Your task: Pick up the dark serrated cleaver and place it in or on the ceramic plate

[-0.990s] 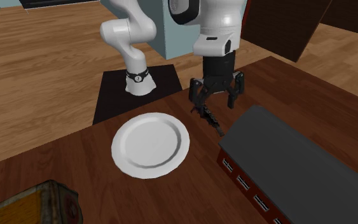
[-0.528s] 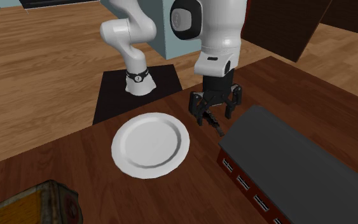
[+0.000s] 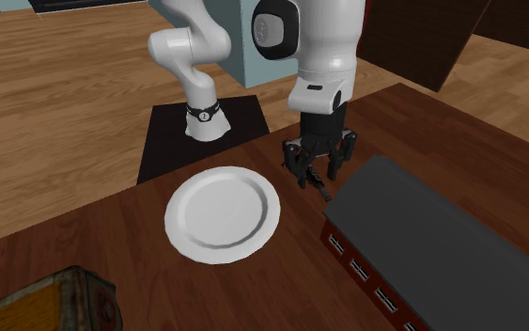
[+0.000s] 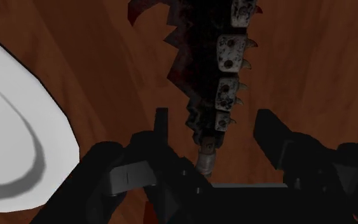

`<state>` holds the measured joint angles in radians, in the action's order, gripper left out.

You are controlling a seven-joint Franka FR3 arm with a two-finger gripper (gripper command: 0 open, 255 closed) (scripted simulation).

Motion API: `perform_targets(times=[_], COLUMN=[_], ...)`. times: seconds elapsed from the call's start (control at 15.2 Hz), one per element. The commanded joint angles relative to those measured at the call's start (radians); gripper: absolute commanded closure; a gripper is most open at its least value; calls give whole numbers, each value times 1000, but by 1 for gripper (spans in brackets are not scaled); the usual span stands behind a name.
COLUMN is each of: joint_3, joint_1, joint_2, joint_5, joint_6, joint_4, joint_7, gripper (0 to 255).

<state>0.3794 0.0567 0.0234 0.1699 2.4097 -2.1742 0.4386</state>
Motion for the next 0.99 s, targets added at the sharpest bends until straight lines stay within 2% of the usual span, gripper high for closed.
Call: perform_targets(times=[0.0,0.53,0.92], joint_3=[-1,-1,0], joint_1=[-1,-1,-2], joint_2=[2,2,-37], joint_5=[1,1,-32], joint_6=[-1,-1,-76], joint_4=[-2,-2,40], joint_7=[0,0,-28], gripper=[255,255,255])
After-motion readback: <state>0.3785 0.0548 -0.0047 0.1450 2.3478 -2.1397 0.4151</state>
